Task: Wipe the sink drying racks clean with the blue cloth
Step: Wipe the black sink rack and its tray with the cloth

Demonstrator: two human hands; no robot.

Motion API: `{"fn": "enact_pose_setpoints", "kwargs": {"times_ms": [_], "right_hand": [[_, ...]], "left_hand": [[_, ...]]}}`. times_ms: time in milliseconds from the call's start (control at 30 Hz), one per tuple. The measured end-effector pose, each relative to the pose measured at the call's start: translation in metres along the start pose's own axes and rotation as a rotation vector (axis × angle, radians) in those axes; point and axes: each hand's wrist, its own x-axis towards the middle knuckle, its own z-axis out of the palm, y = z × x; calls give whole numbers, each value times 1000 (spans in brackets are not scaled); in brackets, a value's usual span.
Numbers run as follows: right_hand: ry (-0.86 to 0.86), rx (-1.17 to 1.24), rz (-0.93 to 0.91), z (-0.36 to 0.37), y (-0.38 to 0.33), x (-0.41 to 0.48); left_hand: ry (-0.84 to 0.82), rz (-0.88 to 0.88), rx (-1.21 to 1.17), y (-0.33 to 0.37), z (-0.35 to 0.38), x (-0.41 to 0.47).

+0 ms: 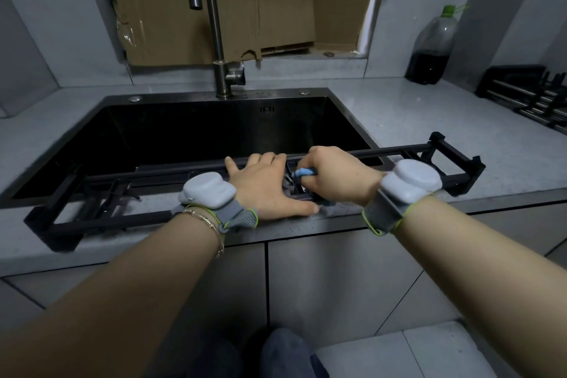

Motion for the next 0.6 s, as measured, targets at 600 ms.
{"fn": "enact_pose_setpoints", "kwargs": {"times_ms": [600], "right_hand": [[-15,59,149,-2,-13,22]], "left_hand": [[2,20,-28,-2,-1,-1]]}}
